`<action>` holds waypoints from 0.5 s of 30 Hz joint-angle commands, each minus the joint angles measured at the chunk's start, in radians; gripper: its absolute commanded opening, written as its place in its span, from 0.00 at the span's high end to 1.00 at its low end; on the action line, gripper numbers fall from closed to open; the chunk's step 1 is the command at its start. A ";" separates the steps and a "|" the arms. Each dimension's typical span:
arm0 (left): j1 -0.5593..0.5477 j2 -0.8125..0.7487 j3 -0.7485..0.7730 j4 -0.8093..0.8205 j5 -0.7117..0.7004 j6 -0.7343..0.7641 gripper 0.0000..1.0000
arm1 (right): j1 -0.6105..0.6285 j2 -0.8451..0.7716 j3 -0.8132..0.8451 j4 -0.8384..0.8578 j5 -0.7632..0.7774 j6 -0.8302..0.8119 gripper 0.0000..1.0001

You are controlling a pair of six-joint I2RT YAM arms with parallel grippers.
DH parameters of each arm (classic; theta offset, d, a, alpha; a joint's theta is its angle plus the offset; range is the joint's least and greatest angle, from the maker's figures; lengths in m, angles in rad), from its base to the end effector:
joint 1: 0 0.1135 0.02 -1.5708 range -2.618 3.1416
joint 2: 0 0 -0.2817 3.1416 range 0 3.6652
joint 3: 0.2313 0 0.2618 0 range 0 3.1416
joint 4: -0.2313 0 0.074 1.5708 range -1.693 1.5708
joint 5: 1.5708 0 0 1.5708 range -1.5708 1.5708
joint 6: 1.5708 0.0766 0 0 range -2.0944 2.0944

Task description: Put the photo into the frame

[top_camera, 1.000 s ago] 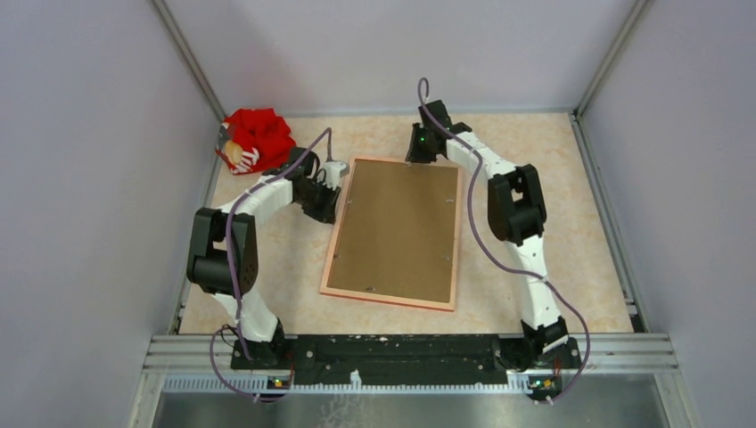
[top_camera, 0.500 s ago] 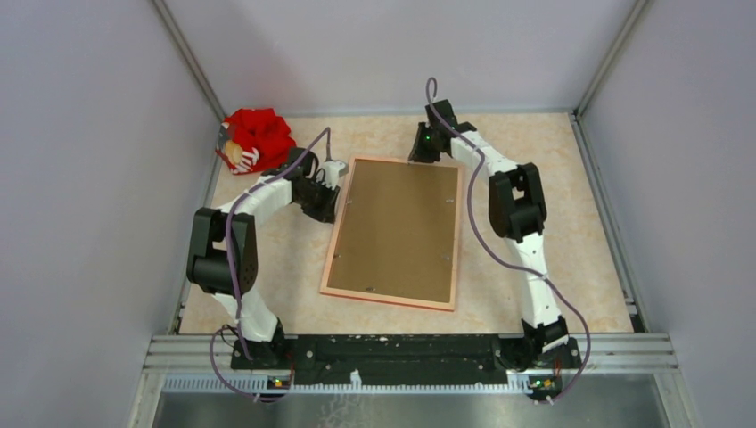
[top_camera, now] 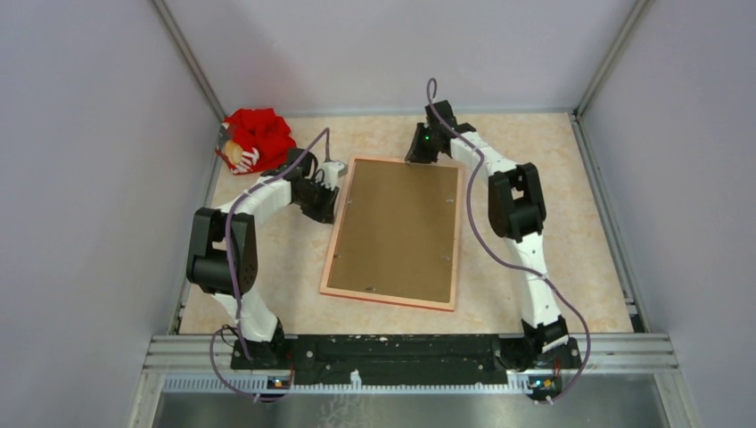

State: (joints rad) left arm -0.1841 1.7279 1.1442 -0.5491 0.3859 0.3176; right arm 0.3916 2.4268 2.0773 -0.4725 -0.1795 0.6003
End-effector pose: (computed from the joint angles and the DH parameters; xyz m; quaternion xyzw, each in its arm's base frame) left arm 0.3597 -0.0963 0.1701 0.2782 0.9177 -0.1725 0.2252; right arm 0.5442 0.2395 0.1579 0.0640 0.9254 0.2467 0.2807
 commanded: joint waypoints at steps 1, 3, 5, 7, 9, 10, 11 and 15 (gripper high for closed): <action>0.005 -0.016 -0.011 0.029 0.017 0.020 0.75 | 0.003 0.015 0.014 0.017 -0.028 0.015 0.79; 0.005 -0.016 -0.011 0.030 0.016 0.020 0.75 | 0.003 0.013 0.012 0.016 -0.036 0.016 0.79; 0.005 -0.015 -0.011 0.031 0.017 0.020 0.75 | 0.004 0.009 0.008 0.017 -0.038 0.016 0.79; 0.005 -0.015 -0.011 0.031 0.017 0.022 0.75 | 0.004 0.008 0.009 0.018 -0.042 0.016 0.79; 0.005 -0.014 -0.011 0.031 0.015 0.022 0.76 | 0.004 0.009 0.009 0.019 -0.050 0.015 0.79; 0.005 -0.014 -0.012 0.032 0.015 0.022 0.76 | 0.005 0.009 0.008 0.018 -0.051 0.015 0.79; 0.005 -0.016 -0.012 0.031 0.014 0.022 0.76 | 0.004 0.009 0.008 0.018 -0.053 0.014 0.79; 0.005 -0.017 -0.012 0.031 0.012 0.023 0.76 | 0.004 0.011 0.008 0.018 -0.065 0.008 0.79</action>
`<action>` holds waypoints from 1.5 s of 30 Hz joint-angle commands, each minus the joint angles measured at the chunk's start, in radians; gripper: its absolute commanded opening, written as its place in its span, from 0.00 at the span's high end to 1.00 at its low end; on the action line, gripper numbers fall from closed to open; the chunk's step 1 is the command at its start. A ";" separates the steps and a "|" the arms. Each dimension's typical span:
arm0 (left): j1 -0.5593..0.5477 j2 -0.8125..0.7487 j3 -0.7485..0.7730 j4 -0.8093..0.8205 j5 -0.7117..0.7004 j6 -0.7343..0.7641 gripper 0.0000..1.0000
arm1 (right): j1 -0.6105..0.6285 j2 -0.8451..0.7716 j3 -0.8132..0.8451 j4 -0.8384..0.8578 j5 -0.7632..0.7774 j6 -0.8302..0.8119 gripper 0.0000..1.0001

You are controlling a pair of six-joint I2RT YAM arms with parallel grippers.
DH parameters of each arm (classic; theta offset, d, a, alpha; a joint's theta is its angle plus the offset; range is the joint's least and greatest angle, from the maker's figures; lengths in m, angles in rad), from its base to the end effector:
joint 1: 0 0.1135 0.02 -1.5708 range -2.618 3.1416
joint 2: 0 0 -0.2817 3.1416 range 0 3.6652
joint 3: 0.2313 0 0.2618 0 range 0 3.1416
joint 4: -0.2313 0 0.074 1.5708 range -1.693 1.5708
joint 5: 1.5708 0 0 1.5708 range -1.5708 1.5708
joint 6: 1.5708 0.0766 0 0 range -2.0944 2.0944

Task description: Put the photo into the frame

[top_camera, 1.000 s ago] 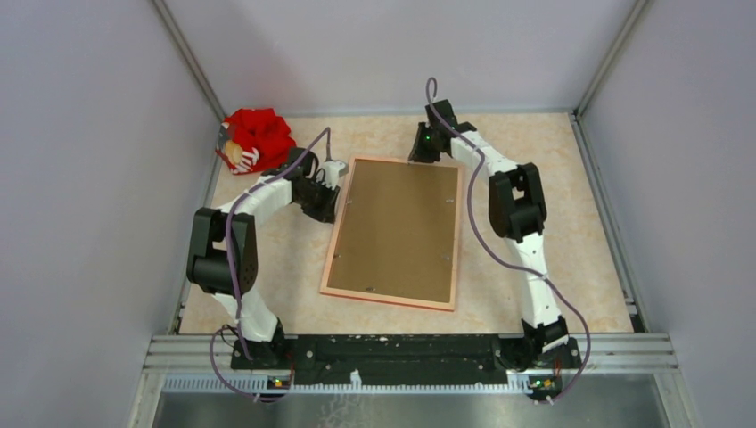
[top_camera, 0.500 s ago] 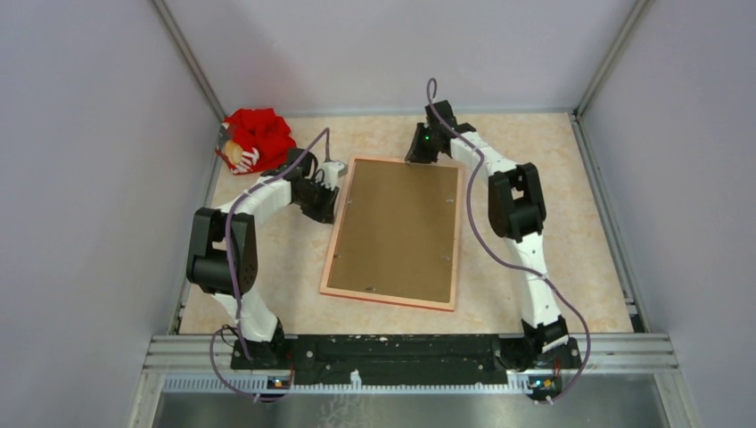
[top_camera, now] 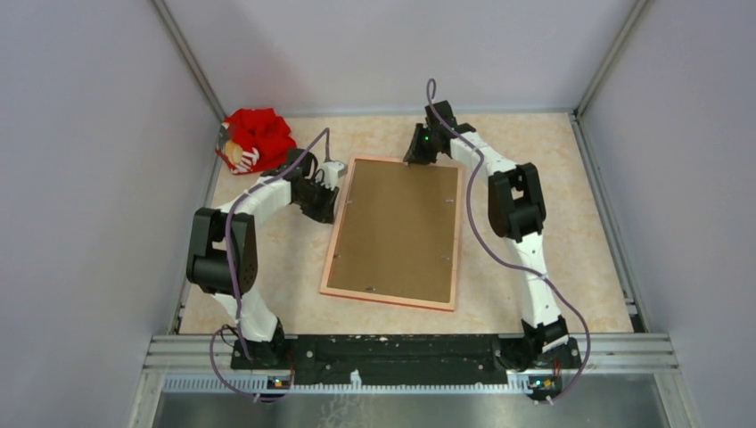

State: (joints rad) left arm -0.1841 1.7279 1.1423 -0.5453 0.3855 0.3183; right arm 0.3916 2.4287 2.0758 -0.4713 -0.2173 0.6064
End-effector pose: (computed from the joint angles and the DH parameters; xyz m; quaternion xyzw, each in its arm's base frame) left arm 0.3598 -0.0963 0.1697 0.2786 0.9174 -0.1722 0.2262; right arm 0.5428 0.2420 0.1568 0.0599 0.9245 0.2621 0.2700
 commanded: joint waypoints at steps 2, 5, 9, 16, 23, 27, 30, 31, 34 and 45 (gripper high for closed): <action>0.005 -0.016 -0.010 0.027 0.014 0.021 0.76 | 0.004 0.015 0.014 0.016 -0.034 -0.002 0.80; 0.005 -0.016 -0.009 0.027 0.014 0.021 0.76 | 0.004 0.031 0.038 0.001 -0.044 -0.006 0.80; 0.005 -0.016 -0.006 0.025 0.011 0.021 0.76 | 0.004 0.048 0.069 -0.021 -0.053 -0.015 0.80; 0.005 -0.013 -0.004 0.026 0.012 0.018 0.76 | 0.004 0.014 0.066 -0.011 -0.072 -0.035 0.80; 0.005 -0.026 0.000 0.015 0.006 0.018 0.76 | -0.005 -0.170 -0.027 -0.014 -0.006 -0.072 0.76; 0.006 -0.035 -0.002 0.013 0.006 0.018 0.76 | -0.032 -0.305 -0.203 -0.021 0.117 -0.081 0.82; 0.008 -0.038 -0.004 0.013 0.008 0.019 0.76 | -0.074 -0.378 -0.364 0.014 0.145 -0.077 0.91; 0.008 -0.037 -0.004 0.012 0.009 0.019 0.76 | -0.084 -0.387 -0.395 0.024 0.144 -0.076 0.94; 0.009 -0.036 -0.002 0.011 0.009 0.018 0.76 | -0.092 -0.382 -0.441 0.026 0.169 -0.086 1.00; 0.009 -0.039 0.000 0.005 0.007 0.018 0.76 | -0.092 -0.260 -0.433 -0.007 0.213 -0.099 1.00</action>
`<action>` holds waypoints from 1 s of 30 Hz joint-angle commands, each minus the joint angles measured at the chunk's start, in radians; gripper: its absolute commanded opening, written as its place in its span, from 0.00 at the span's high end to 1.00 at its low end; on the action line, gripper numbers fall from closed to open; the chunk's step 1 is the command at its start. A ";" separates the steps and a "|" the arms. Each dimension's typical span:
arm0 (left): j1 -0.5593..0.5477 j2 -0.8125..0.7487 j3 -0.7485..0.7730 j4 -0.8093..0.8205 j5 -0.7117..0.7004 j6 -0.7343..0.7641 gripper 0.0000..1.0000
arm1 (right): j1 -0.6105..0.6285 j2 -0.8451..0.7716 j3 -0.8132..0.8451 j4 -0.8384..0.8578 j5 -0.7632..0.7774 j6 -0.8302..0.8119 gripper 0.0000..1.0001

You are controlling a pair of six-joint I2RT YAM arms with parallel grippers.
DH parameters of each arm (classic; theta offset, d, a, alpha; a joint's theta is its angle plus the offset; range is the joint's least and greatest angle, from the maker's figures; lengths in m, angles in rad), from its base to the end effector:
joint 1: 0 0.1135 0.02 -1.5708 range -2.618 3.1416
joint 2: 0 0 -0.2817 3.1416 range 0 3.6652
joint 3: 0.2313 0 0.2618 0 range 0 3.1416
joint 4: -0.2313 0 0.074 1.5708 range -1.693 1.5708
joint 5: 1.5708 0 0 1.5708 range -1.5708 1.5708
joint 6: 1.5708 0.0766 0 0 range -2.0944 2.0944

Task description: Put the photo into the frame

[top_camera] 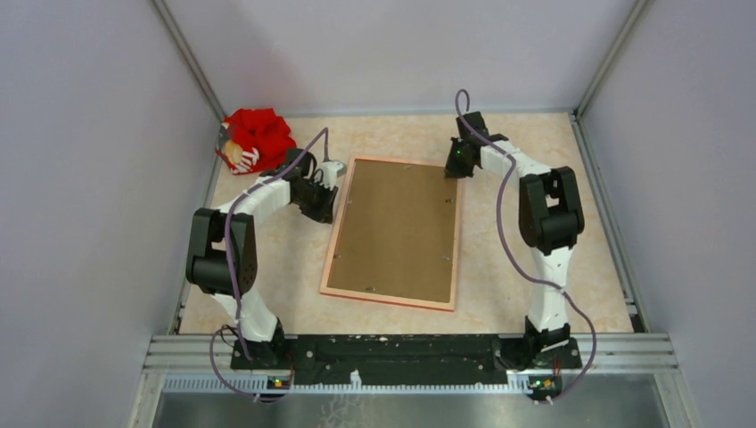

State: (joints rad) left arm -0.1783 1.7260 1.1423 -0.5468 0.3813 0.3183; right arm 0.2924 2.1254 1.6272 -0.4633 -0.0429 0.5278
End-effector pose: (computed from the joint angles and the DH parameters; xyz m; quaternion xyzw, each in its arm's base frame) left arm 0.3602 -0.0939 0.1702 0.2756 0.9186 -0.1695 0.2268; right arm 0.4846 0.1493 0.1605 0.1056 0.9479 0.1383 0.2669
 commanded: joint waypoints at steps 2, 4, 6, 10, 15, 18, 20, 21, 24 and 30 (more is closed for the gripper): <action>0.003 -0.036 0.000 0.006 0.014 0.018 0.76 | 0.007 0.053 0.017 -0.024 0.068 -0.023 1.00; 0.003 -0.034 0.004 0.007 0.016 0.015 0.76 | 0.007 0.051 0.020 -0.028 0.068 -0.029 1.00; 0.003 -0.031 0.007 0.006 0.018 0.013 0.76 | 0.007 0.037 0.021 -0.023 0.064 -0.029 1.00; 0.003 -0.029 0.014 0.001 0.020 0.013 0.76 | 0.006 -0.011 0.060 -0.038 0.084 -0.038 1.00; 0.003 -0.034 0.012 -0.001 0.020 0.013 0.76 | -0.027 -0.079 0.054 -0.052 0.127 -0.032 0.90; 0.003 -0.030 0.007 0.005 0.035 0.008 0.76 | -0.054 -0.123 -0.038 -0.008 0.056 0.001 0.77; 0.003 -0.023 0.003 0.011 0.050 0.000 0.75 | -0.059 -0.170 -0.123 0.051 0.015 0.024 0.74; 0.003 -0.015 0.002 0.014 0.053 -0.001 0.75 | -0.061 -0.191 -0.163 0.077 -0.008 0.035 0.73; 0.003 0.008 -0.002 0.025 0.052 -0.003 0.76 | -0.069 -0.247 -0.261 0.155 -0.091 0.075 0.73; 0.003 0.036 0.004 0.038 0.072 -0.010 0.76 | -0.081 -0.282 -0.327 0.191 -0.174 0.106 0.75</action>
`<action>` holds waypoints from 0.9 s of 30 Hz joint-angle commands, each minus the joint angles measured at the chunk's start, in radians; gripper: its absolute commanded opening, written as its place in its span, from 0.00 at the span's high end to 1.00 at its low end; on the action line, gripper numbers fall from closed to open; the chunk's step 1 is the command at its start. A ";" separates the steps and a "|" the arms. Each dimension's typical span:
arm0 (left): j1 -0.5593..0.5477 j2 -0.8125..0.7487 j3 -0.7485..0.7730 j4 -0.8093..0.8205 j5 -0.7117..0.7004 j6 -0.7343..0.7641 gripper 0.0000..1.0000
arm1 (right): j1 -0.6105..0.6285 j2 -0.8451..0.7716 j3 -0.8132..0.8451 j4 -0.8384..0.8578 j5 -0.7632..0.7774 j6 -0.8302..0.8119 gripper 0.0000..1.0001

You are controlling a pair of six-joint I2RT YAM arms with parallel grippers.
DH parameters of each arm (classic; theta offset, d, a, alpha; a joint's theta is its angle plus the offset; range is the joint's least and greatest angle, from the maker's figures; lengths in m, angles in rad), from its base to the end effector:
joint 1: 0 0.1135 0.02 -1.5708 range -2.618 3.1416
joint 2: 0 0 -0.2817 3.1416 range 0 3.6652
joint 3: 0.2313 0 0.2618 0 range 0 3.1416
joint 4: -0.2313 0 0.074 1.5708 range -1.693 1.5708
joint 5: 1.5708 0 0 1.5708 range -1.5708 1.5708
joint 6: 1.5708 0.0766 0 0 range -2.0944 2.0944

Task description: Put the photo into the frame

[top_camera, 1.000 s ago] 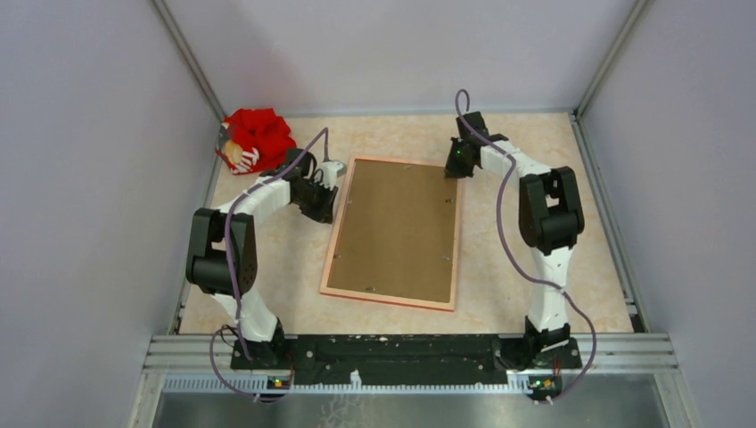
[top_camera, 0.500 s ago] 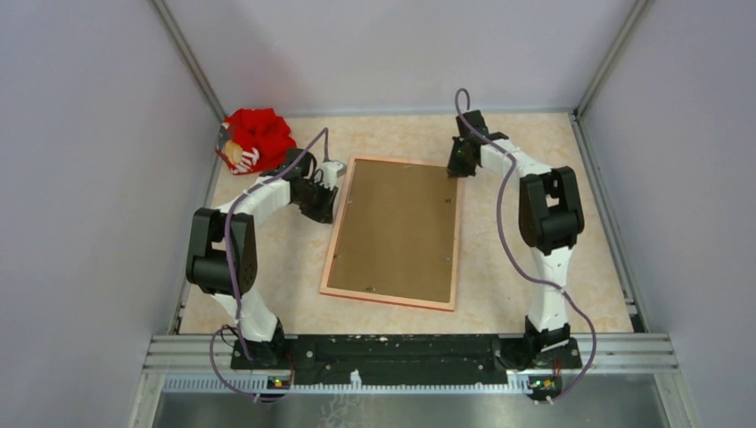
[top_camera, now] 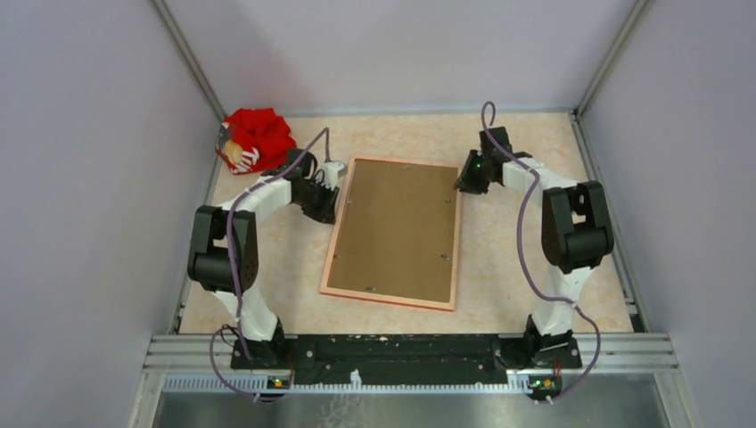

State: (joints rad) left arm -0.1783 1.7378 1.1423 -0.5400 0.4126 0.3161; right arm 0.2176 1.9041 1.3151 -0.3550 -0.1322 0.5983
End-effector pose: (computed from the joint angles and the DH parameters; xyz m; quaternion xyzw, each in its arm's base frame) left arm 0.3609 -0.0963 0.1673 0.2767 0.9158 -0.1850 0.2246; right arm 0.4327 0.1060 0.1666 0.1596 0.9359 0.1797 0.2575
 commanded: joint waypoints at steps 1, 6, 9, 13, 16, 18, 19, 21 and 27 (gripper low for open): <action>0.003 0.029 0.007 0.031 0.046 -0.010 0.76 | -0.006 -0.061 -0.020 0.086 -0.092 0.037 0.75; 0.003 0.051 0.015 0.030 0.056 -0.014 0.76 | -0.007 -0.055 -0.036 0.089 -0.101 0.043 0.76; 0.003 0.054 0.017 0.028 0.064 -0.014 0.76 | -0.007 -0.063 -0.044 0.080 -0.070 0.042 0.75; 0.003 0.051 0.017 0.027 0.065 -0.017 0.77 | -0.013 -0.068 -0.054 0.082 -0.063 0.040 0.72; 0.003 0.050 0.017 0.026 0.066 -0.017 0.77 | -0.015 -0.056 -0.051 0.081 -0.063 0.040 0.72; 0.003 0.049 0.017 0.026 0.064 -0.015 0.77 | -0.014 -0.050 -0.049 0.085 -0.067 0.042 0.71; 0.003 0.048 0.017 0.026 0.063 -0.015 0.77 | -0.014 -0.046 -0.046 0.084 -0.068 0.042 0.71; 0.003 0.050 0.019 0.028 0.062 -0.015 0.77 | -0.014 -0.037 -0.039 0.084 -0.071 0.043 0.71; 0.003 0.057 0.022 0.032 0.067 -0.018 0.77 | -0.014 0.011 -0.032 0.077 -0.080 0.048 0.70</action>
State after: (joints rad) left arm -0.1749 1.7771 1.1439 -0.5270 0.4564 0.3054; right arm 0.2100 1.8969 1.2690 -0.2985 -0.2073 0.6338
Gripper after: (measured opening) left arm 0.233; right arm 0.294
